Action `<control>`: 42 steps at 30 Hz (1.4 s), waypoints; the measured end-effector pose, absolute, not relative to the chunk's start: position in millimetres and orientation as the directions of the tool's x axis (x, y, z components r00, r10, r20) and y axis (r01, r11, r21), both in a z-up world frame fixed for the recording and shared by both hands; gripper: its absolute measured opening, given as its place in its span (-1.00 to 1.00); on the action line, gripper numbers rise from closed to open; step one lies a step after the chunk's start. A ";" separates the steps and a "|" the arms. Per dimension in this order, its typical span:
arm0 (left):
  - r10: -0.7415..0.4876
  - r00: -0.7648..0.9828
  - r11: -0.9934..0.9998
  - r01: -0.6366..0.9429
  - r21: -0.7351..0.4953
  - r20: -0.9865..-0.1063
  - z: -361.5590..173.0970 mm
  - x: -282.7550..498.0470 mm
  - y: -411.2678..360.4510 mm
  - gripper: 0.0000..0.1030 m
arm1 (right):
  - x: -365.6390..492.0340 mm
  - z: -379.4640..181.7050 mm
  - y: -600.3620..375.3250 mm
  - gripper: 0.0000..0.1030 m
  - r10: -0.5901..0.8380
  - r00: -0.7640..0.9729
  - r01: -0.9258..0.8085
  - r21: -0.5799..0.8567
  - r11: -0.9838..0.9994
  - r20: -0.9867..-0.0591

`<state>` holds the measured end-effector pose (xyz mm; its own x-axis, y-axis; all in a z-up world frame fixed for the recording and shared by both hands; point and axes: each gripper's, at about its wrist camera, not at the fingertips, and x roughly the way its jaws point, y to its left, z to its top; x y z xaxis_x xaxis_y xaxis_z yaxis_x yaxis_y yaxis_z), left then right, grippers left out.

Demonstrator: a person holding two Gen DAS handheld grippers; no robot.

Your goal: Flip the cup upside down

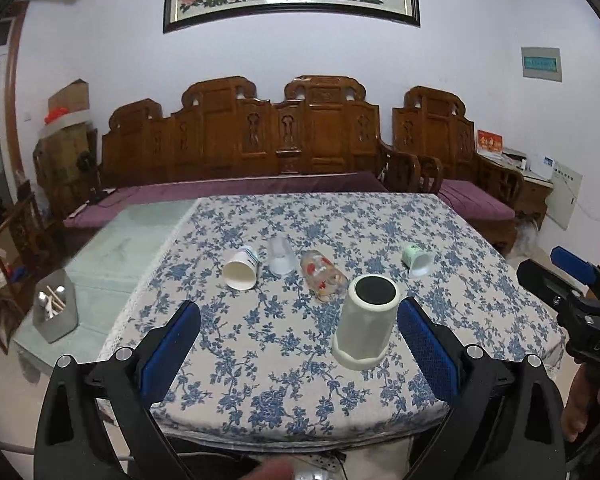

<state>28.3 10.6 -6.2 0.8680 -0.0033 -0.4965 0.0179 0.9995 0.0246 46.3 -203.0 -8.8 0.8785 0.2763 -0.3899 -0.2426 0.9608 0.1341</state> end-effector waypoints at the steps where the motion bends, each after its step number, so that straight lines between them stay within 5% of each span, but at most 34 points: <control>1: -0.006 0.869 1.000 0.019 0.022 -0.494 -5.7 26.9 10.3 0.84 | 46.1 -9.2 -203.7 0.95 0.275 0.878 -0.241 0.137 0.961 -0.391; 42: -0.004 0.887 1.000 0.010 0.011 -0.461 -1.3 15.1 7.2 0.84 | 46.9 -15.0 -205.0 0.95 0.272 0.878 -0.233 0.145 0.962 -0.394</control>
